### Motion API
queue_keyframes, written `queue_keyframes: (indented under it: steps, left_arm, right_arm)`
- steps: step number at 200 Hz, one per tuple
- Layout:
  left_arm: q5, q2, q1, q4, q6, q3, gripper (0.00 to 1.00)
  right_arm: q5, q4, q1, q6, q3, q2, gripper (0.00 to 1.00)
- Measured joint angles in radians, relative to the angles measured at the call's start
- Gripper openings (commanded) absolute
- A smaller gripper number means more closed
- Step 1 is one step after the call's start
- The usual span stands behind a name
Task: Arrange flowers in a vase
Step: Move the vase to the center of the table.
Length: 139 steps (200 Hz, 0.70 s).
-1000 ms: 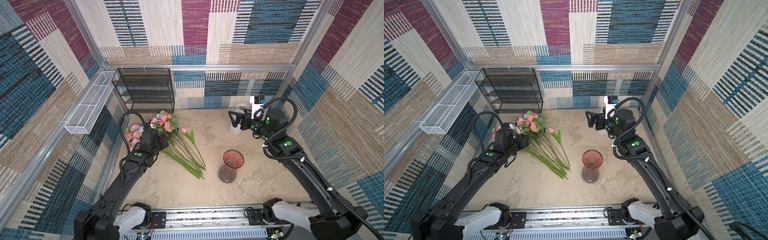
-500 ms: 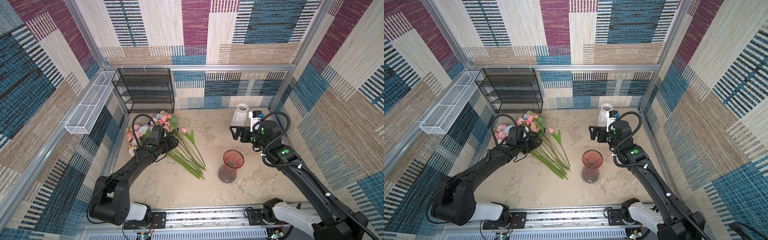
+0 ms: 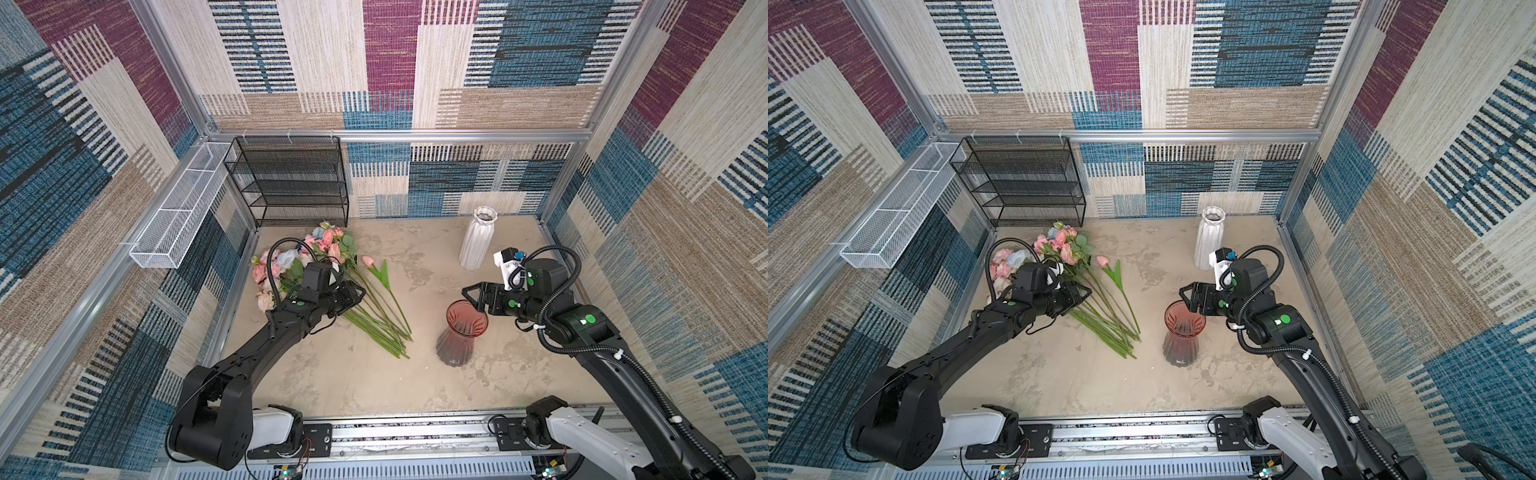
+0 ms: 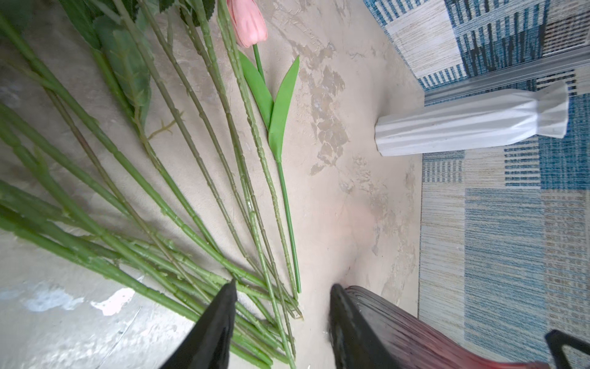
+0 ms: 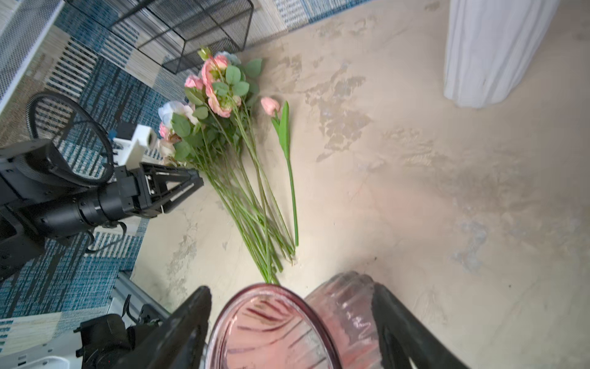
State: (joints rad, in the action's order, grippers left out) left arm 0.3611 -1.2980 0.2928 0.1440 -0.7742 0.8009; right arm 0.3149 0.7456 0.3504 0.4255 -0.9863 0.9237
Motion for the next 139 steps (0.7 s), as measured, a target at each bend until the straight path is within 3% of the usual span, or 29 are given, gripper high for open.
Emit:
queue_keyframes:
  steps: [56, 139]
  left_arm:
    - [0.012, 0.039, 0.001, 0.0, 0.0, -0.001, 0.48]
    - [0.042, 0.043, 0.002, 0.0, 0.0, -0.001, 0.47]
  right_arm:
    - [0.027, 0.128, 0.004, 0.004, 0.012, 0.015, 0.57]
    - [0.031, 0.115, 0.021, -0.037, 0.005, 0.088, 0.21]
